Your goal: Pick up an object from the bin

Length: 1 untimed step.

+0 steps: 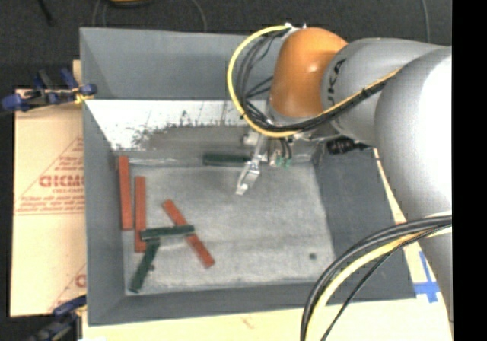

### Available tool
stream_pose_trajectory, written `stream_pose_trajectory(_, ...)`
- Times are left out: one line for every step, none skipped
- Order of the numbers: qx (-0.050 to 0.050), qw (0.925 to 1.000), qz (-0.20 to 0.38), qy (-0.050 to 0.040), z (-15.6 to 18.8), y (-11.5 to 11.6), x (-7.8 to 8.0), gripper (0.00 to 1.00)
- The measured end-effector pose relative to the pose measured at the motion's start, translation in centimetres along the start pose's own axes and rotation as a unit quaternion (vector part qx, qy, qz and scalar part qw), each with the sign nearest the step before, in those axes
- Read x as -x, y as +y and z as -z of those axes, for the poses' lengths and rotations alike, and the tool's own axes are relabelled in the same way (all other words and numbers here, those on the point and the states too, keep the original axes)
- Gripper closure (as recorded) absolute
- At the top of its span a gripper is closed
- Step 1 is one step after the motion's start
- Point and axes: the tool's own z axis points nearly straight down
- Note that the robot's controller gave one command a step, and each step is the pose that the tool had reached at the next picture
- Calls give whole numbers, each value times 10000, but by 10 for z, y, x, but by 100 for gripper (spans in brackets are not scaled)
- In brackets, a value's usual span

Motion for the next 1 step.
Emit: stream_pose_trajectory(-30,9991,-412,73,-29,14,-5,0)
